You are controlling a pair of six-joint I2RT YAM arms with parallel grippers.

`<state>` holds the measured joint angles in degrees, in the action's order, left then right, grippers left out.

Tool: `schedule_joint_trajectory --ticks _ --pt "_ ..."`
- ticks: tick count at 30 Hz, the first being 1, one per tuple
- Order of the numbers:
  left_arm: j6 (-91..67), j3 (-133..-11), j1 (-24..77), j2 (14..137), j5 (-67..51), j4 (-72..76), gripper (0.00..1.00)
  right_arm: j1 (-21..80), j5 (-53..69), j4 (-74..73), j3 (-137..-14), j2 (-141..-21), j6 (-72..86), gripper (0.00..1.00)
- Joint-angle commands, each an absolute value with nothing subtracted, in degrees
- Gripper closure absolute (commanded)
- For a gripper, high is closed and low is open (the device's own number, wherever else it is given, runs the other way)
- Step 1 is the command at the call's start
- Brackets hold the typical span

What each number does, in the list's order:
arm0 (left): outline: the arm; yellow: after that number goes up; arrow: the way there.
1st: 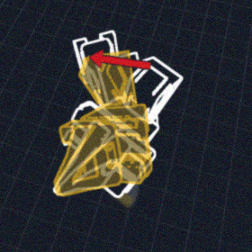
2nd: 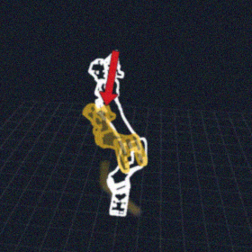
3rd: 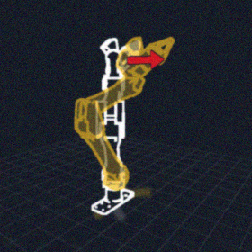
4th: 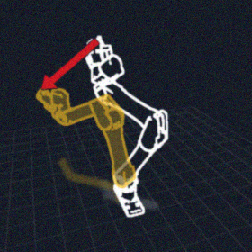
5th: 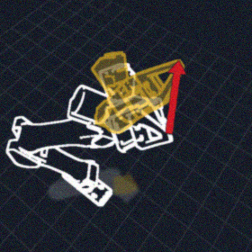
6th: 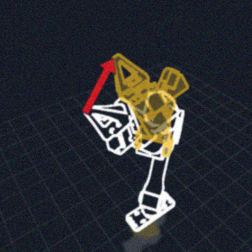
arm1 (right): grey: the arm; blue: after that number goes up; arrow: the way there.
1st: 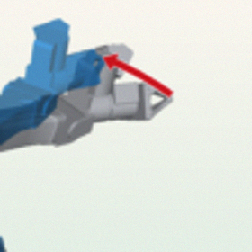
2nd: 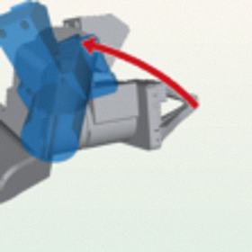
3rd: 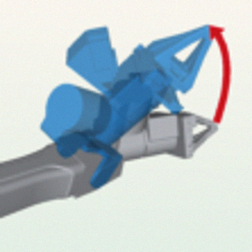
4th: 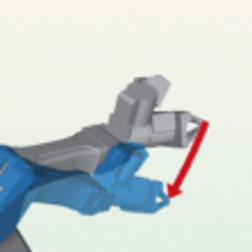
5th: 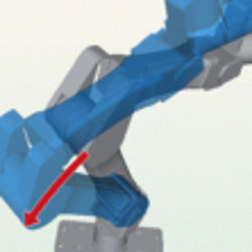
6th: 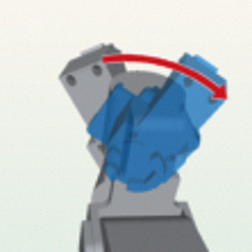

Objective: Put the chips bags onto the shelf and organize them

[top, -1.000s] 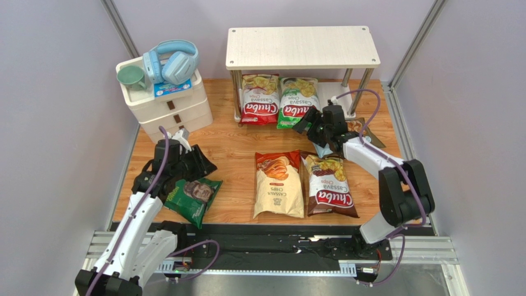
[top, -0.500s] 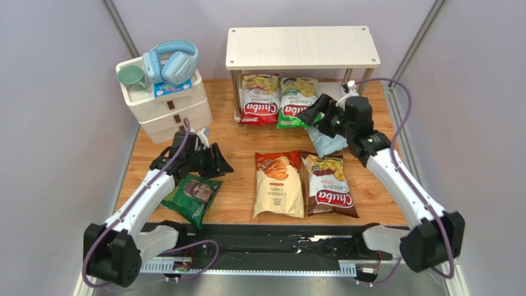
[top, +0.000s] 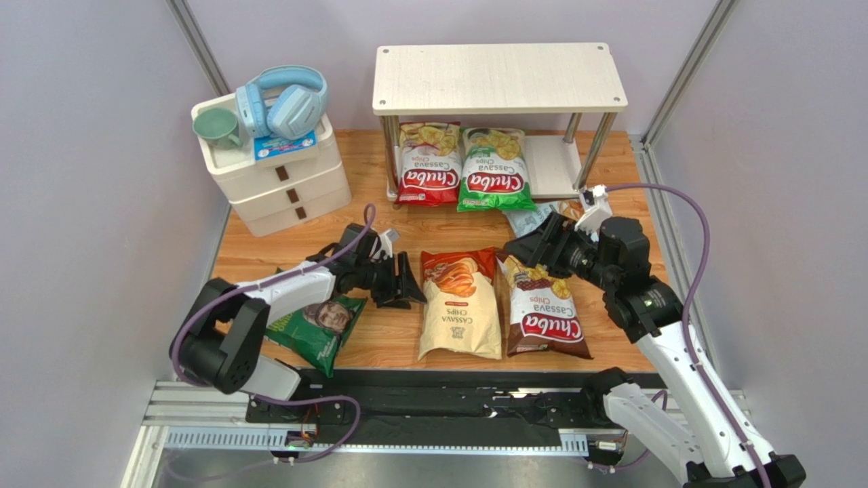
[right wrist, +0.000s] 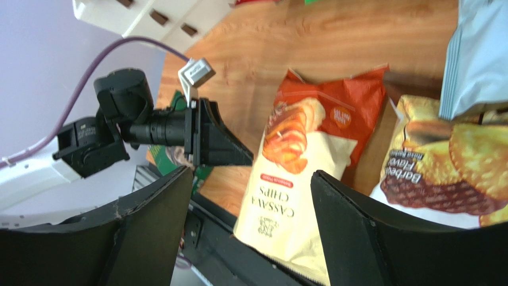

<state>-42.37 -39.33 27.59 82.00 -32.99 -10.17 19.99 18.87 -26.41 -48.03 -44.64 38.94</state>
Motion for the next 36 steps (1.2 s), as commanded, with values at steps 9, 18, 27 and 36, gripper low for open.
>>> schedule_joint_trajectory --ticks 9,18,27,36 --pt "-54.13 -31.56 27.86 90.61 -42.97 16.85 0.31 22.76 19.69 -28.92 -46.58 -43.42 37.44 0.24" --pt "-61.43 -26.99 27.86 90.26 -46.49 29.26 0.30 22.76 19.68 -29.97 -46.41 -44.38 35.77 0.25" --pt "-65.92 -26.63 28.04 91.93 -47.64 36.56 0.30 24.78 19.51 -24.62 -38.42 -46.58 37.61 0.30" --pt "-67.06 -29.88 33.48 101.51 -46.06 39.01 0.30 38.14 10.64 -19.95 -38.76 -58.35 39.11 0.30"
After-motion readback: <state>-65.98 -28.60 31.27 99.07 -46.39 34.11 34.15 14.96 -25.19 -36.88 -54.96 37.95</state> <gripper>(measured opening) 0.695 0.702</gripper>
